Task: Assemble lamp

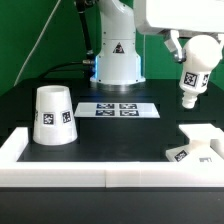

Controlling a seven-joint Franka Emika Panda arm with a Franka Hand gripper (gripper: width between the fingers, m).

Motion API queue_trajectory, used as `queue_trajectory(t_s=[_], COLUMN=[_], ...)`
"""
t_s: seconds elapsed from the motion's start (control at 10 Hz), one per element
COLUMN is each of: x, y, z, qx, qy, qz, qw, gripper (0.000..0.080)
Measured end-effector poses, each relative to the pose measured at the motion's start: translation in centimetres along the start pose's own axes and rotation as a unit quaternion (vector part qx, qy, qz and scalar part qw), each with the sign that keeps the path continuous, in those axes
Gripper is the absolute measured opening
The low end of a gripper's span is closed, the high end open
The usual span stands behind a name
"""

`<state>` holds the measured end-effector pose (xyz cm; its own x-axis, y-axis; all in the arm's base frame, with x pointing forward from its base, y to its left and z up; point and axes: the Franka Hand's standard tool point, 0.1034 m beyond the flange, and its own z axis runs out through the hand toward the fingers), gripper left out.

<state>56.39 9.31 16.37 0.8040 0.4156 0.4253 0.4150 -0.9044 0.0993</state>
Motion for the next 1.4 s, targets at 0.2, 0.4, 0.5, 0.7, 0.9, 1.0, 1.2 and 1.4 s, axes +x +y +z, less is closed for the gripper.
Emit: queue_trajectory(t_s=[0.2, 0.4, 0.5, 0.7, 0.9, 1.0, 1.2, 1.4], x=[1.6, 2.9, 3.0, 2.7, 2.6, 2.6, 2.9, 2.5], y=[0.5, 0.6, 0.5, 0.7, 0.7, 1.0, 1.1, 0.9], z=[0.9, 1.9, 2.1, 2.1, 2.3, 2.7, 3.2, 3.7], qx=[0.004, 0.006, 0.005, 0.001, 0.001, -0.002, 0.0, 0.003], qy=[-0.005, 0.001, 0.007, 0.012, 0.013, 0.019, 0.015, 0.011], qz=[0.002, 0.006, 0.002, 0.001, 0.0, 0.001, 0.001, 0.001], qw=[1.0, 1.0, 1.0, 1.0, 1.0, 1.0, 1.0, 1.0], gripper=[0.0579, 0.0579, 0.0579, 0.0579, 0.0579, 0.0579, 0.0579, 0.0579])
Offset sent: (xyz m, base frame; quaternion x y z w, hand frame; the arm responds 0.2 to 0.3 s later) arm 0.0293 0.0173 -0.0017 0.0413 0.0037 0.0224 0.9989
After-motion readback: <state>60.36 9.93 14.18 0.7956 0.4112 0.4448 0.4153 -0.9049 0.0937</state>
